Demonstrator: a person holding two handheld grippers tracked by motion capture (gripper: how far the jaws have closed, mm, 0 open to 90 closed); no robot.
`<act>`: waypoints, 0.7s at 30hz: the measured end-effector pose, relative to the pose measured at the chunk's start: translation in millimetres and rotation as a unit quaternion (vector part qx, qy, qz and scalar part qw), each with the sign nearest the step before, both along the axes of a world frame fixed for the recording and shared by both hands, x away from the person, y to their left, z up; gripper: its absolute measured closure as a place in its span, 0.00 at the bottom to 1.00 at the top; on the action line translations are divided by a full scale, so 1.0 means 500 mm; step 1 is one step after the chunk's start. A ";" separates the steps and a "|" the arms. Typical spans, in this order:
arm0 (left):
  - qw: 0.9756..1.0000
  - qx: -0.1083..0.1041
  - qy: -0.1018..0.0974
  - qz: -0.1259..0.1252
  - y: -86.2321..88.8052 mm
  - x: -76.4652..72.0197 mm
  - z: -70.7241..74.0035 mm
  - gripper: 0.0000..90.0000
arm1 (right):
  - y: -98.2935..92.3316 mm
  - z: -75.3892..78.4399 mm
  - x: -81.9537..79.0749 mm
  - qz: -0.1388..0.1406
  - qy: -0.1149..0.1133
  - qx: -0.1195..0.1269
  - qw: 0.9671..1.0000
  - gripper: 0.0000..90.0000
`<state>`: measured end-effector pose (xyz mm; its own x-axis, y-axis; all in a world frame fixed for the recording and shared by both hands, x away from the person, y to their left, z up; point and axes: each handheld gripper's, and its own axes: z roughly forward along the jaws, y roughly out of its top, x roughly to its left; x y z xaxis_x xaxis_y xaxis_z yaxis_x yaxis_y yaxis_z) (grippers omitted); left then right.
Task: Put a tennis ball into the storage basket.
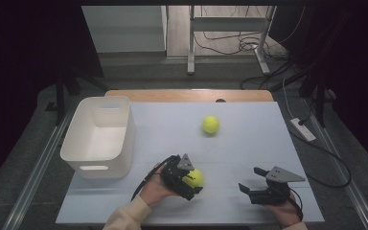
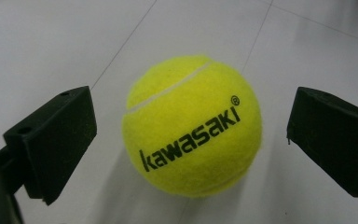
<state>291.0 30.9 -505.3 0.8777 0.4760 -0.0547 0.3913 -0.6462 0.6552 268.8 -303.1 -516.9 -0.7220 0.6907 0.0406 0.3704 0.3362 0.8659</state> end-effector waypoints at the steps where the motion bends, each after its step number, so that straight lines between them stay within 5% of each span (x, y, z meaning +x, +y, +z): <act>1: 1.000 0.003 0.001 0.001 -0.002 0.000 -0.001 0.03 | 0.000 0.000 0.000 0.000 0.000 0.000 1.000 0.13; 7: 1.000 0.010 -0.006 0.003 -0.003 -0.002 -0.006 0.05 | 0.000 0.004 -0.002 0.000 -0.004 0.006 1.000 0.13; 14: 1.000 0.013 0.000 -0.002 0.000 -0.001 -0.014 0.27 | -0.001 0.003 -0.001 -0.002 -0.004 0.003 1.000 0.13; 21: 1.000 0.015 -0.001 -0.003 0.001 -0.002 -0.012 0.30 | -0.002 0.004 -0.002 -0.005 -0.011 0.003 1.000 0.14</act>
